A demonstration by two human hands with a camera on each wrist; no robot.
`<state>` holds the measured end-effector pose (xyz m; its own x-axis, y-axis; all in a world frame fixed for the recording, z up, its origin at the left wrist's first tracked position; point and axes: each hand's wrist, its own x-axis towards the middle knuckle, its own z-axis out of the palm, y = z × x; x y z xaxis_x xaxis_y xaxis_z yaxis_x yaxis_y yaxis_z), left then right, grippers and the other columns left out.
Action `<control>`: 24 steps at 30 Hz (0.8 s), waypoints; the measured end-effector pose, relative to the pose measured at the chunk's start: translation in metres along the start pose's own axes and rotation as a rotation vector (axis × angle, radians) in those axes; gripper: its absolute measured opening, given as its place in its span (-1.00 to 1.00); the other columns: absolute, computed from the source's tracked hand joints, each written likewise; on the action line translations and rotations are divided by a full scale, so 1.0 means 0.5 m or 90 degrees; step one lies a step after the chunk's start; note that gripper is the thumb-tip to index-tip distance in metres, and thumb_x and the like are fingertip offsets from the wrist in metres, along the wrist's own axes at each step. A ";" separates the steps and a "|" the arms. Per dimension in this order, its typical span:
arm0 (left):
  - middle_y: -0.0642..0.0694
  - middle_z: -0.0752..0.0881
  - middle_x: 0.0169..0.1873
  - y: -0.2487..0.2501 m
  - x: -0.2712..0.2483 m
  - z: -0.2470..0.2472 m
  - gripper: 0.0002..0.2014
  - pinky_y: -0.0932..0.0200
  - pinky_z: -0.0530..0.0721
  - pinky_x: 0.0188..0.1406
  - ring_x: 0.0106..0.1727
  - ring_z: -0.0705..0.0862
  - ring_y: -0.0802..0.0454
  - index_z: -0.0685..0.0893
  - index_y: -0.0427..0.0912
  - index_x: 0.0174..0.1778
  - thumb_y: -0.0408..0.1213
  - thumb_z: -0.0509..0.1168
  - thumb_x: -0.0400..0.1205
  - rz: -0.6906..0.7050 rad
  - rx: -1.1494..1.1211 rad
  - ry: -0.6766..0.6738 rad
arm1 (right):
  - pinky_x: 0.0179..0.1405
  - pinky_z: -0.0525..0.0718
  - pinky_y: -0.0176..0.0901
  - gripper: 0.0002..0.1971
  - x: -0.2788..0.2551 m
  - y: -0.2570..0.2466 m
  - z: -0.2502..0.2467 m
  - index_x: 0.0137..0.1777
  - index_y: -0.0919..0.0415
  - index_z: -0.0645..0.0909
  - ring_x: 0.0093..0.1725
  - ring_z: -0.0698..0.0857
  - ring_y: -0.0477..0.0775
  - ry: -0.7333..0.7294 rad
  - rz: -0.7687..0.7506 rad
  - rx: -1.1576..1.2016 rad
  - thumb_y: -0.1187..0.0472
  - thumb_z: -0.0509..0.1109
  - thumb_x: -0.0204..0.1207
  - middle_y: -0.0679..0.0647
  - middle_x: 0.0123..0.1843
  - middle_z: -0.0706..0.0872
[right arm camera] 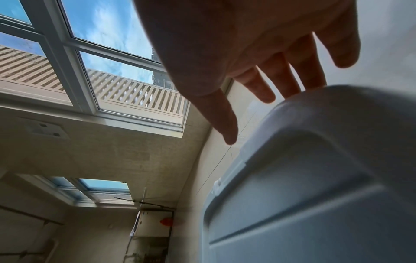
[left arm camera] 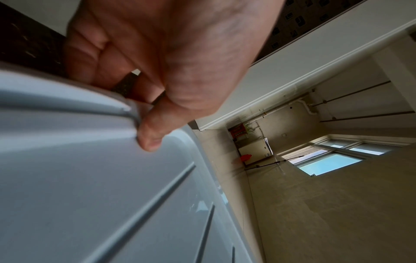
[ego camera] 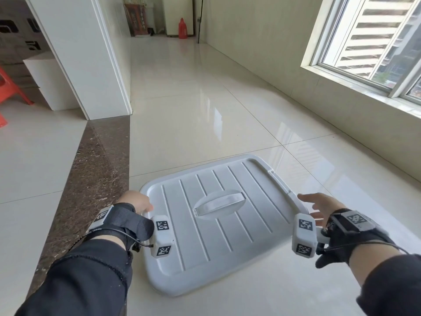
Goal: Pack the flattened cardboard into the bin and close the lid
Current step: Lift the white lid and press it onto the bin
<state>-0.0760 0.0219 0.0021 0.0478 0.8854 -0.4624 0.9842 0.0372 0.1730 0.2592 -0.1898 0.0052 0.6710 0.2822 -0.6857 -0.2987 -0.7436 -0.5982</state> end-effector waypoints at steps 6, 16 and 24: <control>-0.25 0.62 0.35 -0.018 0.045 0.005 -0.54 0.11 0.53 0.13 0.22 0.62 -0.15 0.51 -0.30 0.43 -0.33 0.32 0.59 0.028 -0.081 -0.041 | -0.23 0.54 0.09 -0.33 -0.012 -0.007 0.006 0.45 0.39 0.35 -0.09 0.60 0.25 -0.082 0.005 -0.086 0.03 0.46 0.47 0.30 -0.05 0.58; -0.22 0.70 0.24 -0.027 0.055 0.017 -0.59 -0.06 0.61 0.32 0.23 0.67 -0.20 0.59 -0.25 0.32 -0.38 0.36 0.53 0.053 -0.164 -0.041 | -0.16 0.47 -0.05 -0.74 0.016 -0.001 0.022 -0.23 0.38 0.48 -0.28 0.51 0.14 -0.053 0.023 -0.170 0.28 0.53 0.42 0.25 -0.30 0.55; -0.23 0.68 0.25 -0.024 0.042 0.020 -0.61 -0.11 0.58 0.35 0.25 0.65 -0.22 0.58 -0.26 0.32 -0.39 0.34 0.55 0.042 -0.199 -0.029 | -0.44 0.49 -0.13 -0.72 0.026 -0.006 0.051 -0.36 0.29 0.44 -0.44 0.49 0.08 0.028 -0.099 -0.285 0.24 0.45 0.48 0.14 -0.39 0.51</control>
<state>-0.0853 0.0356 -0.0184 0.1246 0.8691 -0.4787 0.8793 0.1268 0.4590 0.2516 -0.1684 -0.0125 0.7159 0.3918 -0.5780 0.1234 -0.8857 -0.4476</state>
